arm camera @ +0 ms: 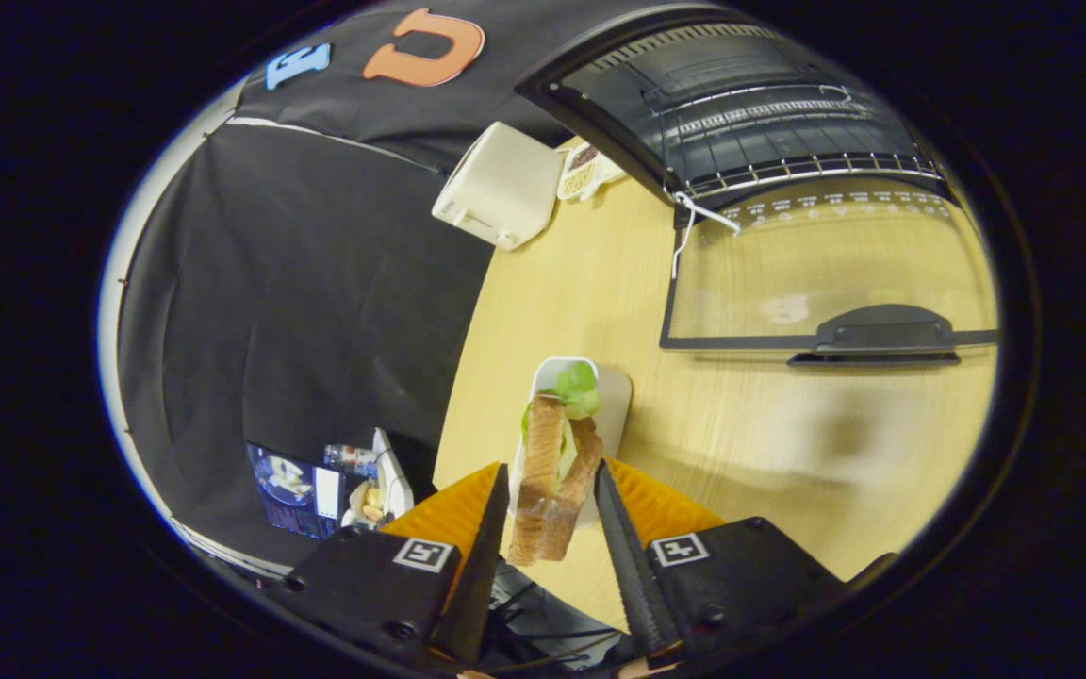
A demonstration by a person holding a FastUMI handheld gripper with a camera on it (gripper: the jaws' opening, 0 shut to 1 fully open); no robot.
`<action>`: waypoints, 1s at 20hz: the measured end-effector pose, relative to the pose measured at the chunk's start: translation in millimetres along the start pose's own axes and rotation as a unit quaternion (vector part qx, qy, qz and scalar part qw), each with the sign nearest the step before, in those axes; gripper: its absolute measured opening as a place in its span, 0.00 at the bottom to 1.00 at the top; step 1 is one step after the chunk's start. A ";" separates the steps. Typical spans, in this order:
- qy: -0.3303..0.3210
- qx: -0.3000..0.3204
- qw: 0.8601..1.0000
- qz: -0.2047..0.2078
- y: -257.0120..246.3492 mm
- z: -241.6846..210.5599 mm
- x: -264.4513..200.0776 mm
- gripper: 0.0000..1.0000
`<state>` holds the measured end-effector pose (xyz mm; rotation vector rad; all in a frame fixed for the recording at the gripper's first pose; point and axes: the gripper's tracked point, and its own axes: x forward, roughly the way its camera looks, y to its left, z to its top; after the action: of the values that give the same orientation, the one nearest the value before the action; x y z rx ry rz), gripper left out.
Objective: Open the toaster oven, put the food inside, and close the toaster oven door.
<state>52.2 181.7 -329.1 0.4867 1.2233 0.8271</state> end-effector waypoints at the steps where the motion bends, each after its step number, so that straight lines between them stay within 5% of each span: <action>1: 0.006 0.002 1.000 -0.006 -3.5 -1.3 2.5 0.54; 8: 0.000 0.027 1.000 0.012 2.9 -1.3 -4.6 0.40; 20: -0.110 0.110 0.982 0.103 -8.0 38.9 -93.9 0.39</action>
<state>80.9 107.9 -265.0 0.8734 1.0747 0.7910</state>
